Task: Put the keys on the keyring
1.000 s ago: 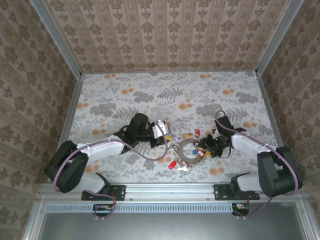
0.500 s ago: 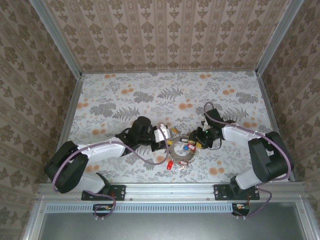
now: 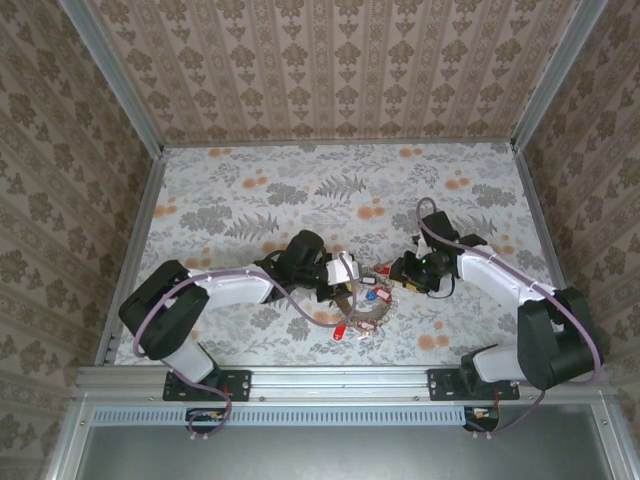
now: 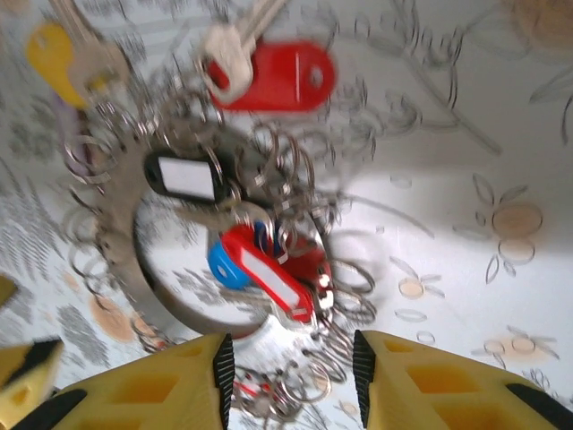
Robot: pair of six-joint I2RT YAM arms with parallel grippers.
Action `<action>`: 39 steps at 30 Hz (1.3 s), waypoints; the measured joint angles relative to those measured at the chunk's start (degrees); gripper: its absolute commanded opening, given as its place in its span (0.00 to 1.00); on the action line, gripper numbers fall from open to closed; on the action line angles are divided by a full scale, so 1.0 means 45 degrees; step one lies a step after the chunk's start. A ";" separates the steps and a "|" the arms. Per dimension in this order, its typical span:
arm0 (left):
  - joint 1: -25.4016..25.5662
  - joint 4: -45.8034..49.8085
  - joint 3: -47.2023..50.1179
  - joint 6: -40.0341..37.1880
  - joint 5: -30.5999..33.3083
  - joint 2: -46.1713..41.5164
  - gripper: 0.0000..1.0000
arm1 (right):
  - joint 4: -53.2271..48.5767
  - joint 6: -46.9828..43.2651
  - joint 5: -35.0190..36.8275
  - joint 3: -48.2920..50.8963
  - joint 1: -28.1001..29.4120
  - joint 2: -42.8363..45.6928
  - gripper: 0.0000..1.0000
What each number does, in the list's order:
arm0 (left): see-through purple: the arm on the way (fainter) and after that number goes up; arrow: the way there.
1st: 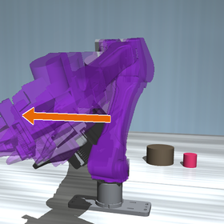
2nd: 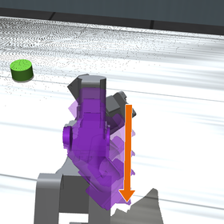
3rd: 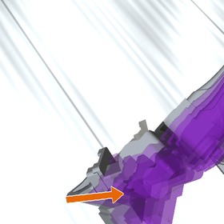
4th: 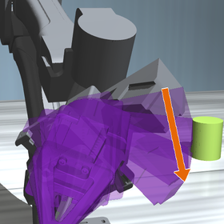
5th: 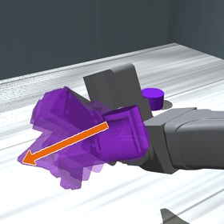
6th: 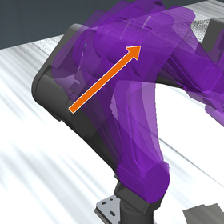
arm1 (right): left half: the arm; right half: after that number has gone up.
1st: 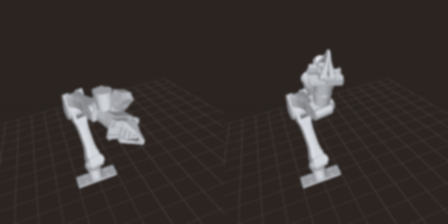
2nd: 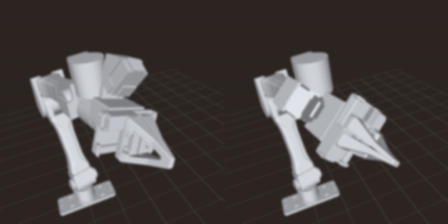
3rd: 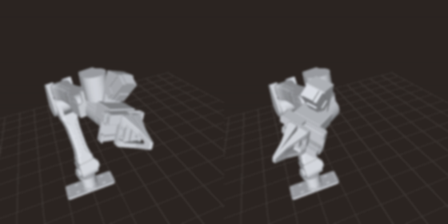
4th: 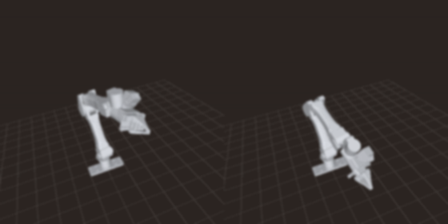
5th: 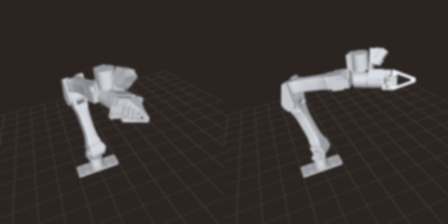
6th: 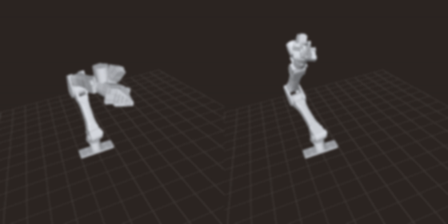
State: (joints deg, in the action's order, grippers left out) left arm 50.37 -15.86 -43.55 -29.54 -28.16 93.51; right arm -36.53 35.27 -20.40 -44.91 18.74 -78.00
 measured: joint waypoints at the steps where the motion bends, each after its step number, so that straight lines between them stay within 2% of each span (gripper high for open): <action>1: 0.0034 -0.0044 -0.0029 -0.0112 -0.0019 0.0141 0.34 | -0.0189 -0.0049 0.0112 0.0000 0.0146 -0.0029 0.40; 10: 0.0287 -0.0554 -0.0034 -0.0447 -0.0087 0.0651 0.34 | -0.0398 -0.0131 -0.0141 0.0806 0.0432 0.0078 0.25; 23: -0.0631 -0.1059 0.0845 -0.0340 -0.0330 -0.0146 0.34 | 0.0801 -0.0350 0.0209 0.1355 0.1005 -0.0024 0.27; 30: -0.0656 -0.1064 0.0981 -0.0340 -0.0427 -0.0340 0.33 | 0.0806 -0.0685 0.0855 0.1360 0.1005 -0.0034 0.24; 39: -0.0656 -0.1064 0.1044 -0.0340 -0.0471 -0.0340 0.33 | 0.1705 -0.1103 0.0724 0.1375 0.1015 -0.0811 0.24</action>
State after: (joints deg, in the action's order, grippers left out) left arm 47.42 -20.64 -38.85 -31.07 -30.28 91.98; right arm -28.86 30.30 -17.15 -38.72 23.31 -81.65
